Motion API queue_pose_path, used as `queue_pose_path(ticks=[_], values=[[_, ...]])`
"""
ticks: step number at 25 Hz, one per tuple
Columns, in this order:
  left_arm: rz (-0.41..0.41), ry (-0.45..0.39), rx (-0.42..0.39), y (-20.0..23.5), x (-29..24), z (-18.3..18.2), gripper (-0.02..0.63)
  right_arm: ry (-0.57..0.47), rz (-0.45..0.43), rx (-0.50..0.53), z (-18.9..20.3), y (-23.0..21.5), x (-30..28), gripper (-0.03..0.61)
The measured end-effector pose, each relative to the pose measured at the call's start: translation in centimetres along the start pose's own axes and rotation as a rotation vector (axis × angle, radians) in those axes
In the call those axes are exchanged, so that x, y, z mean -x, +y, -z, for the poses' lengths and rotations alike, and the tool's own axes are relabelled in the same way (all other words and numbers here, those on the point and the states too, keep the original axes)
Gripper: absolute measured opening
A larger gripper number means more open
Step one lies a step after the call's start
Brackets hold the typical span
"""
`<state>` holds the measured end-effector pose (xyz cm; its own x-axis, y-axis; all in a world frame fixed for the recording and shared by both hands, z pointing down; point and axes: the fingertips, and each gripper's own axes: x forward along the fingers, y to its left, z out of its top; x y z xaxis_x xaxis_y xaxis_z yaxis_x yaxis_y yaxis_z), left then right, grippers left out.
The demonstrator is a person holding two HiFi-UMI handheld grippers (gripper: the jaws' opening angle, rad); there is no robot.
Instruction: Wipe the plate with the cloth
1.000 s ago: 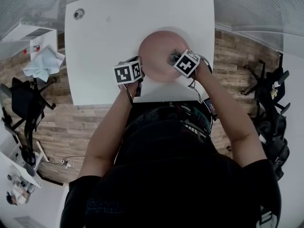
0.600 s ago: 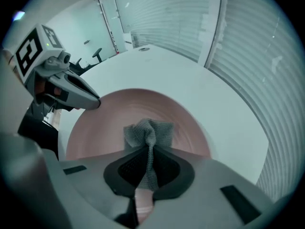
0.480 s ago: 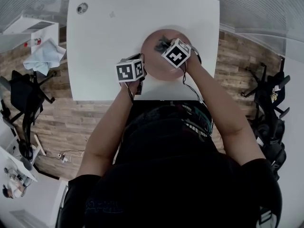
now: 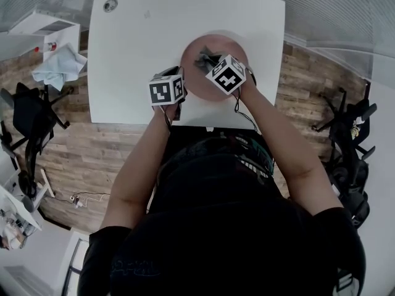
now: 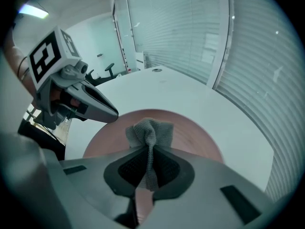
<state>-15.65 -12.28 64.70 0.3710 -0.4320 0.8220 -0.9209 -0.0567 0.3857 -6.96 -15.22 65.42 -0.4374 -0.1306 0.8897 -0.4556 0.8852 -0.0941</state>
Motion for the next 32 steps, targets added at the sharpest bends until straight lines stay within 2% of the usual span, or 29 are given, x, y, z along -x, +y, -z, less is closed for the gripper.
queue_pose_path(ticks=[6, 12, 19, 25, 32], values=[[-0.031, -0.070, 0.022, -0.8, 2.1, 0.0, 0.038, -0.113, 0.002, -0.059, -0.6, 0.8, 3.6, 0.037], [-0.009, -0.148, 0.009, -4.7, 4.6, -0.2, 0.038, -0.247, 0.000, -0.146, -0.9, 1.6, 8.5, 0.037], [0.062, -0.280, -0.028, -11.3, 8.7, -1.5, 0.019, -0.387, 0.004, -0.126, -0.6, 3.2, 15.5, 0.037], [0.103, -0.396, -0.042, -16.9, 11.9, -2.1, 0.017, -0.512, -0.021, -0.123, 0.7, 2.7, 20.4, 0.037], [0.047, -0.492, -0.052, -20.4, 16.1, -0.2, 0.017, -0.640, -0.116, -0.102, 1.5, 3.8, 25.3, 0.037]])
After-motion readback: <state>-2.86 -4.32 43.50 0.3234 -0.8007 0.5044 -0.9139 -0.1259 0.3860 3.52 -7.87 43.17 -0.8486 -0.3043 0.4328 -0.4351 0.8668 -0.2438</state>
